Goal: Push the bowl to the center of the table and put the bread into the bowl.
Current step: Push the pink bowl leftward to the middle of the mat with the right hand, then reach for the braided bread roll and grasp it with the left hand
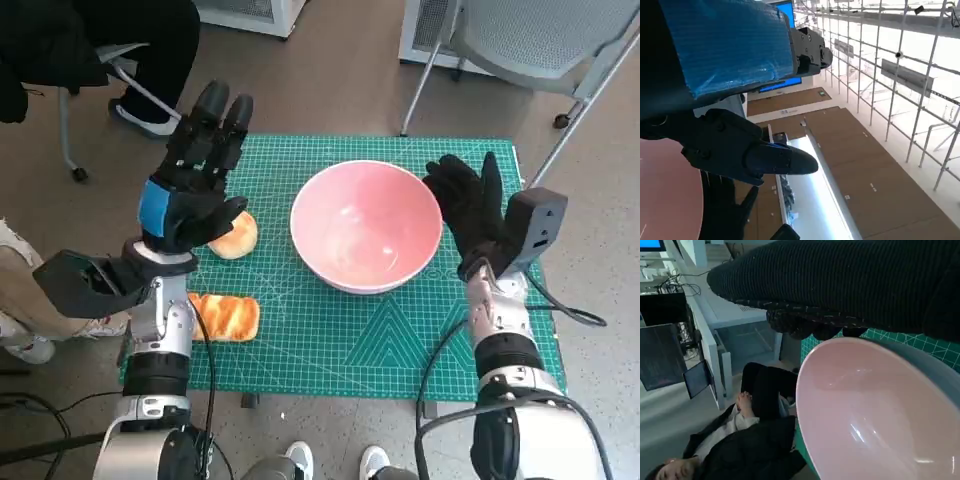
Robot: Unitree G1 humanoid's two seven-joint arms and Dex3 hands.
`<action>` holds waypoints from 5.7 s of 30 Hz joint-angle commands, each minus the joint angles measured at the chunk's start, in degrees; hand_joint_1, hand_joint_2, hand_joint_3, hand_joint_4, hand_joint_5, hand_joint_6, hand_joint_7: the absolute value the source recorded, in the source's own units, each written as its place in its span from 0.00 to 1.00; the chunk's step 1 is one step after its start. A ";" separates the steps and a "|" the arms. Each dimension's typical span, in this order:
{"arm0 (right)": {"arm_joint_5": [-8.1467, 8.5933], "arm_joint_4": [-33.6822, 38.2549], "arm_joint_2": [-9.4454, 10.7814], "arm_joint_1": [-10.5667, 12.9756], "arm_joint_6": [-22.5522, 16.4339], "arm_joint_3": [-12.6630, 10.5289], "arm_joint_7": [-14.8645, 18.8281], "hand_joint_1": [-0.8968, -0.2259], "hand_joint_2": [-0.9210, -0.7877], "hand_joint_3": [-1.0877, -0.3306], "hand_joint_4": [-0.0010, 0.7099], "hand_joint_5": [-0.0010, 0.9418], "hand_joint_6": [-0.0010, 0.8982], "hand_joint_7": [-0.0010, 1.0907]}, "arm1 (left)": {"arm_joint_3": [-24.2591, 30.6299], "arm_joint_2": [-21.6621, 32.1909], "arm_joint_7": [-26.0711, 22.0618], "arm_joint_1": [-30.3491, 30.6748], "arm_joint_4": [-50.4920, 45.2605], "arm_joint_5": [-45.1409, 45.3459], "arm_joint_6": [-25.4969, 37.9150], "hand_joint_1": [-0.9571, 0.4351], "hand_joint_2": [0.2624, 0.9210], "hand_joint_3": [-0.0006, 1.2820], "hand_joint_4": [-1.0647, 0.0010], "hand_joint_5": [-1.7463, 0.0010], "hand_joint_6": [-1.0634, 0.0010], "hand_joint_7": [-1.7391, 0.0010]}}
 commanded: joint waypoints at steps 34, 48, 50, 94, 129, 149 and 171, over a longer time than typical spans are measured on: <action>5.69 -15.64 1.27 3.88 -30.85 3.26 17.96 0.31 0.00 0.39 0.19 0.00 0.24 0.08 | -2.41 -1.26 1.83 1.96 -2.17 0.63 1.13 0.30 1.00 0.18 0.97 1.00 0.85 0.97; 9.57 -20.36 1.82 4.48 -30.61 5.67 22.95 0.28 0.00 0.45 0.23 0.01 0.26 0.10 | -3.10 -1.50 1.09 1.91 -2.38 -0.06 2.11 0.30 1.00 0.16 0.98 1.00 0.85 0.97; 9.39 -20.41 1.67 4.52 -30.34 5.87 22.50 0.28 0.00 0.45 0.23 0.01 0.26 0.10 | -3.03 -1.41 0.84 1.95 -2.37 -0.25 2.26 0.30 1.00 0.16 0.98 1.00 0.85 0.97; 9.84 -20.81 2.43 4.61 -28.67 6.74 20.87 0.30 0.00 0.44 0.22 0.00 0.23 0.15 | 3.82 35.79 0.10 36.66 -64.96 31.81 32.32 0.51 0.57 0.00 0.95 0.99 0.81 0.97; 12.81 -22.57 1.16 5.89 -25.76 5.99 24.82 0.32 0.00 0.42 0.23 0.00 0.20 0.20 | -23.04 31.63 2.80 26.65 -59.64 58.58 52.79 0.52 0.58 0.00 0.86 1.00 0.73 0.99; 13.05 -24.74 0.15 7.65 -25.00 6.08 25.11 0.31 0.00 0.42 0.22 0.00 0.10 0.37 | -28.80 28.30 6.54 23.60 -51.42 64.44 52.17 0.55 0.56 0.00 0.84 1.00 0.72 1.00; 12.74 -24.46 -0.30 7.67 -25.36 6.29 25.02 0.32 0.00 0.41 0.23 0.00 0.06 0.43 | -31.65 26.65 5.53 22.23 -48.29 66.42 55.36 0.54 0.56 0.00 0.80 1.00 0.70 1.00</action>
